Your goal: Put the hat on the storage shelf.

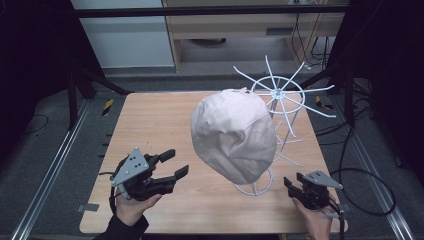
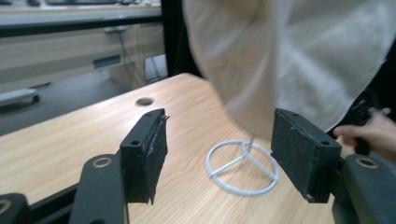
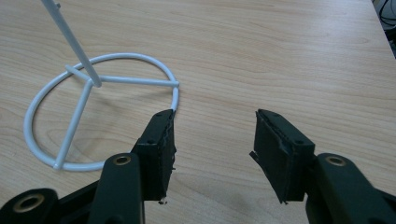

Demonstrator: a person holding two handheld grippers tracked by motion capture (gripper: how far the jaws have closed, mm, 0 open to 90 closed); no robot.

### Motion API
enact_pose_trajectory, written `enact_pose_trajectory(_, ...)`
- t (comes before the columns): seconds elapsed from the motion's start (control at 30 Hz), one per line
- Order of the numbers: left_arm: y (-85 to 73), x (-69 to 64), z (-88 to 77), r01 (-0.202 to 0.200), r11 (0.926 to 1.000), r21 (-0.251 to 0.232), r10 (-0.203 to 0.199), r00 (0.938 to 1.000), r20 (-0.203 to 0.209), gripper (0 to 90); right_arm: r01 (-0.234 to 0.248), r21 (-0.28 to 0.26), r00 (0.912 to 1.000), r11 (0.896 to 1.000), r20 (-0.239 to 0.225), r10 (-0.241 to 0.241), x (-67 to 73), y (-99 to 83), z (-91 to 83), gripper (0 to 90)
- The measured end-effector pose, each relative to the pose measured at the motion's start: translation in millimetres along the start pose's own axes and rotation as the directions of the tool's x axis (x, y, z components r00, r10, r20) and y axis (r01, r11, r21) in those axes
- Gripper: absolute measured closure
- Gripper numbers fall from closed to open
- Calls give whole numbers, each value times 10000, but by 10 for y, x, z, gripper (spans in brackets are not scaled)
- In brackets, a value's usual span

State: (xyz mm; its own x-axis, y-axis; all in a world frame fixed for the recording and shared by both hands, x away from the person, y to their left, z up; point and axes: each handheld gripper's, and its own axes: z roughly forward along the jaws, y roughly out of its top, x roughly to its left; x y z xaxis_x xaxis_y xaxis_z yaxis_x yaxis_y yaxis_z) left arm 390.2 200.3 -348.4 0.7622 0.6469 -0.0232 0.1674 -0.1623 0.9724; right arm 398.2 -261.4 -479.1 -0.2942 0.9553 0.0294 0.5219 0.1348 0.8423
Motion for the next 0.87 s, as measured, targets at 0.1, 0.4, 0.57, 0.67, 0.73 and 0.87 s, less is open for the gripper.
enact_pose_trajectory(0.1, -102, 87, -62, 157, 9999, 67, -154, 9991, -403, 353, 12, -4, 10000, 10000, 3, -12, 0, 0, -1, 476)
enact_pose_trajectory(0.4, -567, 446, -154, 883, 9919, 910, -716, 9824, -1726, 326, 13, 23, 10000, 10000, -3, -13, 0, -3, 7, 455)
enact_pose_trajectory(0.57, -834, 649, -173, 1130, 9816, 1540, -691, 9617, -2654, 304, -78, 68, 10000, 9999, 33, 78, -3, -6, 13, 419)
enact_pose_trajectory(0.67, -1005, 760, -189, 1410, 9738, 1782, -800, 9467, -3120, 294, -106, 120, 9999, 9999, 52, 105, -4, -8, 19, 409)
enact_pose_trajectory(0.73, -1103, 823, -205, 1562, 9672, 2001, -822, 9385, -3354, 292, -135, 130, 9999, 9998, 42, 134, -4, -8, 21, 401)
enact_pose_trajectory(0.87, -1206, 910, -259, 1636, 9600, 2273, -634, 9175, -3927, 300, -161, 119, 9999, 9998, 48, 160, -3, -8, 20, 377)
